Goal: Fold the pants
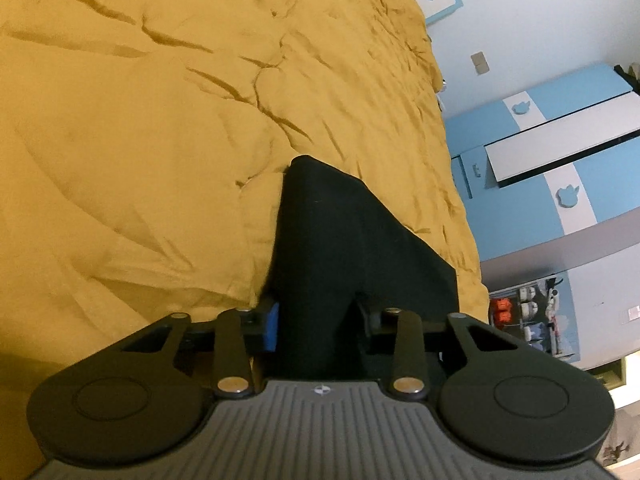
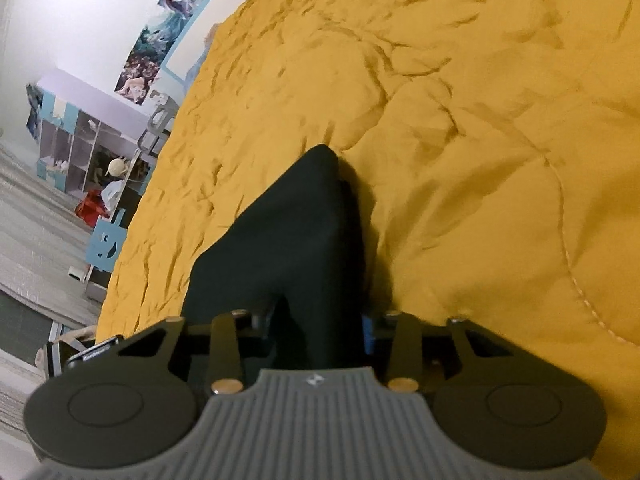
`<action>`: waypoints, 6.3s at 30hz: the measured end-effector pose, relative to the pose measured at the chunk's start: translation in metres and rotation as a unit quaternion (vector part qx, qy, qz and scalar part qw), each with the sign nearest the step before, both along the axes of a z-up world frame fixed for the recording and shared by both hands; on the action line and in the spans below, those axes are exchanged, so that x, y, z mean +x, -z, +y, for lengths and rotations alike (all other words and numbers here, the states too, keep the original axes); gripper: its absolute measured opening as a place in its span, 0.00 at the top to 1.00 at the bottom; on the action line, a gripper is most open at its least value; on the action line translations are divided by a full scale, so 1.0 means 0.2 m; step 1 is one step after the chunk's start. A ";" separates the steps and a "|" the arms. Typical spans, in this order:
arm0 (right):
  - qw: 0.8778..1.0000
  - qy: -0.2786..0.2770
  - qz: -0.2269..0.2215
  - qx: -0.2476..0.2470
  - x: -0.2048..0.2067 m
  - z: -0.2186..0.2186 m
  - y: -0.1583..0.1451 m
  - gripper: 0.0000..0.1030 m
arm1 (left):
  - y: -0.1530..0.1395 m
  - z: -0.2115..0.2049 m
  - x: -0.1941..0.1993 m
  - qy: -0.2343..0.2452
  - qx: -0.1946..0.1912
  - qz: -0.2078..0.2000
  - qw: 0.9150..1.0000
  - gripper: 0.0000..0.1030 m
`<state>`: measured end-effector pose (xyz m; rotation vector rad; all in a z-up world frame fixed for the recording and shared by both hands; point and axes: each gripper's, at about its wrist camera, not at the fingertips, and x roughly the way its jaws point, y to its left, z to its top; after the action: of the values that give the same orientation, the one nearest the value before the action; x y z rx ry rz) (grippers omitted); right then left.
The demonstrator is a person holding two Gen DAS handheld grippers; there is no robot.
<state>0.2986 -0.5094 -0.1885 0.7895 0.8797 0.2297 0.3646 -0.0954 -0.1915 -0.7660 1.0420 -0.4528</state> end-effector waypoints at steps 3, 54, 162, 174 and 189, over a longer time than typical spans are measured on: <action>1.000 0.001 -0.007 -0.008 0.00 0.01 -0.04 0.77 | -0.05 -0.02 -0.02 -0.001 0.013 -0.017 1.000 0.73; 0.997 -0.074 0.025 0.027 -0.29 0.66 -0.13 0.83 | -0.16 0.58 -0.28 -0.002 0.081 -0.016 0.997 0.71; 0.943 -0.113 -0.105 -0.296 -1.50 1.16 -0.64 0.21 | -0.68 0.03 -1.54 -0.009 0.414 -0.164 0.895 0.13; 0.942 -0.113 -0.109 -0.298 -1.50 1.15 -0.65 0.21 | -0.68 0.03 -1.53 -0.008 0.413 -0.163 0.896 0.13; 0.941 -0.113 -0.109 -0.298 -1.50 1.15 -0.65 0.21 | -0.68 0.03 -1.53 -0.007 0.413 -0.164 0.896 0.13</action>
<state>-0.0014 -0.2788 -0.0581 0.0931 0.7680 0.2299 0.0577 -0.0902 -0.0553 0.0686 0.7976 -0.0839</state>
